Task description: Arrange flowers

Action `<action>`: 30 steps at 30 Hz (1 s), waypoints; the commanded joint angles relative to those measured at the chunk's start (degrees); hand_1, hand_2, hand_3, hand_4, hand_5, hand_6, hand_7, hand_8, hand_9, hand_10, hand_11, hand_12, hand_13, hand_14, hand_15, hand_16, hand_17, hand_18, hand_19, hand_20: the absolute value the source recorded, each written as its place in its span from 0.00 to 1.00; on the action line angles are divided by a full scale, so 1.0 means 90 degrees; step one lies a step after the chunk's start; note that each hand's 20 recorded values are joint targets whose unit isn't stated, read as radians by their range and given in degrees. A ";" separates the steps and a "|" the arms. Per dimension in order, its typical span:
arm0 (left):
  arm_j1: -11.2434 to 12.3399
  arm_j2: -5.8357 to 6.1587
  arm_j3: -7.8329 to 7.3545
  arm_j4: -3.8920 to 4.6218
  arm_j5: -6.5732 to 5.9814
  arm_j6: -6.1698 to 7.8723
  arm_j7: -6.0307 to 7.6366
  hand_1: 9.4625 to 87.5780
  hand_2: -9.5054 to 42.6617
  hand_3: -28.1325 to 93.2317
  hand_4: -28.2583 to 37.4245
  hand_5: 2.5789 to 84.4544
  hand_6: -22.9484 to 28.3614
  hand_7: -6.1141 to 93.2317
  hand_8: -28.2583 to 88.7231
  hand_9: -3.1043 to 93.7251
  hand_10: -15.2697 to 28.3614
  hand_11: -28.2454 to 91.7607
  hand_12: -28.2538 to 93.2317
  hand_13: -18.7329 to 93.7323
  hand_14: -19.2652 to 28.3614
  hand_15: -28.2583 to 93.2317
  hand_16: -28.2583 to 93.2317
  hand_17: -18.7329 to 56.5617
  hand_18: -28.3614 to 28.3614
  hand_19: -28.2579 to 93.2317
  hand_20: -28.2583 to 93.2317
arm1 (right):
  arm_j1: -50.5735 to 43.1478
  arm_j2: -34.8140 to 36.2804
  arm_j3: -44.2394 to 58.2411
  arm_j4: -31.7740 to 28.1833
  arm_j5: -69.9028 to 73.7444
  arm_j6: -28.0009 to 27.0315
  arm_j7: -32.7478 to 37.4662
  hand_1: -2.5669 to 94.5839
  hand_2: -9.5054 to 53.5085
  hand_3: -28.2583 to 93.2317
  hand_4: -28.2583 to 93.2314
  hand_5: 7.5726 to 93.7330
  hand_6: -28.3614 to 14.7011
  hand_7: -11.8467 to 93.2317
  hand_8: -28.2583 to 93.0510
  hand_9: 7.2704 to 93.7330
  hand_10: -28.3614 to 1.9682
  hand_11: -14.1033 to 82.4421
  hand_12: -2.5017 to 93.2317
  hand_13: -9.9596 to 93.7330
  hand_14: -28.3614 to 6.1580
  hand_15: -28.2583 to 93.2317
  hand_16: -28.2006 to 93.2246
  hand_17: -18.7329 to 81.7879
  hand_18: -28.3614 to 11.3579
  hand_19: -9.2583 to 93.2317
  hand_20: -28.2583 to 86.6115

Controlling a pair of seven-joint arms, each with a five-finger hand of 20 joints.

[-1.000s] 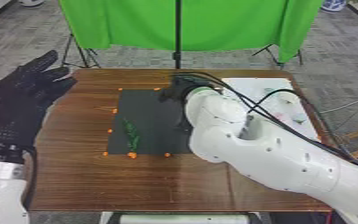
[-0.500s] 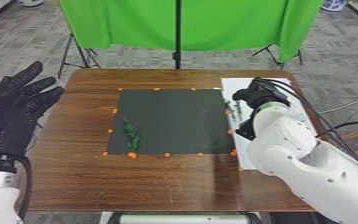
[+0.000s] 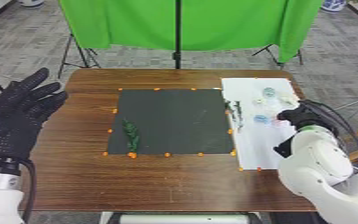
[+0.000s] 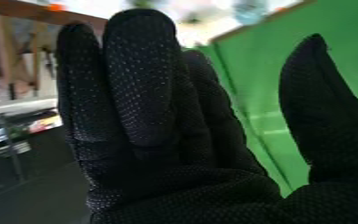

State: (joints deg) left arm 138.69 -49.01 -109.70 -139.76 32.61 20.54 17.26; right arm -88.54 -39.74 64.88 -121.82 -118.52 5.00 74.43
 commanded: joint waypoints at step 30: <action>-0.0084 -0.0136 0.0205 0.0097 -0.0034 0.0031 -0.0147 0.15 0.37 0.86 0.00 0.43 0.66 0.19 0.17 0.36 0.82 0.48 0.32 0.38 0.98 0.66 0.15 0.12 0.92 0.71 0.31 | -0.1565 0.0429 0.1184 0.0277 0.0433 -0.1051 0.0086 0.41 0.05 0.81 0.07 0.50 0.40 0.17 0.17 0.68 0.17 0.34 0.17 0.79 0.40 0.75 0.33 0.71 0.22 1.00 0.05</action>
State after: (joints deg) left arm 137.37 -49.89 -108.27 -139.48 32.70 20.50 16.05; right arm -104.26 -37.57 78.18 -120.80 -113.18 -4.87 75.95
